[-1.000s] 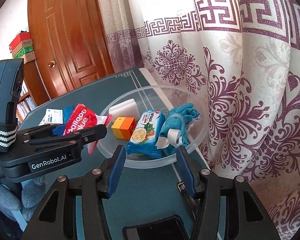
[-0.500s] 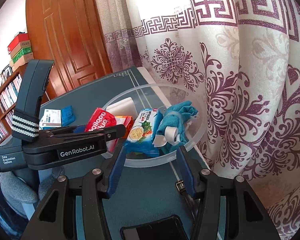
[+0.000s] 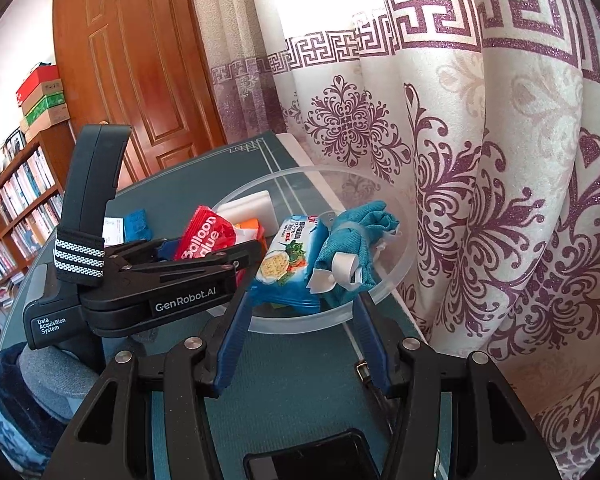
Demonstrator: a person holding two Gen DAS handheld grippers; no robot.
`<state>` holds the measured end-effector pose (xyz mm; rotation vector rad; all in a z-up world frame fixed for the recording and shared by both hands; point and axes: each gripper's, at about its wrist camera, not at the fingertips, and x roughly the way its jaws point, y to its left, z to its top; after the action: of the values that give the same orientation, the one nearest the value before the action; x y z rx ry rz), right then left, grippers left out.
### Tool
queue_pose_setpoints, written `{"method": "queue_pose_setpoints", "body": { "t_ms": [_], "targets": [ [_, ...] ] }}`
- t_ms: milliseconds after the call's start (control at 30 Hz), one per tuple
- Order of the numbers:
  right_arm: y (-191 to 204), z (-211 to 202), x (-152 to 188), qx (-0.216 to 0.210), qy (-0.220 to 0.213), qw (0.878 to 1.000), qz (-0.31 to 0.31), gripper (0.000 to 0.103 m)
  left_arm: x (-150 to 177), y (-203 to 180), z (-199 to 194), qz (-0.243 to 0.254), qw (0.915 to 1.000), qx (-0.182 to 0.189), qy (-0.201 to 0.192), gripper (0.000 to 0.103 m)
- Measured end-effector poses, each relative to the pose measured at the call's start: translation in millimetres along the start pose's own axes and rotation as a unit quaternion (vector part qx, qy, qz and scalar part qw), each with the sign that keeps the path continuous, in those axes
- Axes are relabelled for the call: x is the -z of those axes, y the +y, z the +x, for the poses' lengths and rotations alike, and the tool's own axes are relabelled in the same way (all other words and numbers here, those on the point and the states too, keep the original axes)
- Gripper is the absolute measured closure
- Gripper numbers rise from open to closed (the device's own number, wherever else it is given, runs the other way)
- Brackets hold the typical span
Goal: Organize objects
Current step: 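Carry the glue packet with the left gripper into the bowl and release, then move both grippers back toward the cotton swab bag and medicine box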
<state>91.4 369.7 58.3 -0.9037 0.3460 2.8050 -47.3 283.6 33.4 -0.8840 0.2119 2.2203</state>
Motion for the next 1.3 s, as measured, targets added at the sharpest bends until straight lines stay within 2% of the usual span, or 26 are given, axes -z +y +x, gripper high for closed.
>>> {"method": "queue_pose_setpoints", "body": {
  "t_ms": [33, 100, 667, 933, 1300],
  "targets": [
    [0, -1, 0, 0.001, -0.002, 1.000, 0.001, 0.049, -1, 0, -4, -0.001, 1.0000, 0.001, -0.007, 0.013],
    [-2, -2, -1, -0.001, -0.002, 1.000, 0.004, 0.049, -1, 0, -10, -0.003, 0.9999, 0.003, -0.014, 0.010],
    [12, -6, 4, -0.010, 0.002, 1.000, -0.009, 0.049, 17, 27, -40, -0.029, 0.9965, -0.077, -0.013, 0.008],
    [22, -2, 8, -0.020, 0.010, 1.000, -0.012, 0.048, 29, 41, -50, -0.046, 0.9937, -0.102, -0.004, 0.002],
    [42, 0, 14, -0.037, 0.020, 0.999, -0.021, 0.047, 43, 71, -71, -0.075, 0.9874, -0.140, -0.003, 0.002]
  ]
}}
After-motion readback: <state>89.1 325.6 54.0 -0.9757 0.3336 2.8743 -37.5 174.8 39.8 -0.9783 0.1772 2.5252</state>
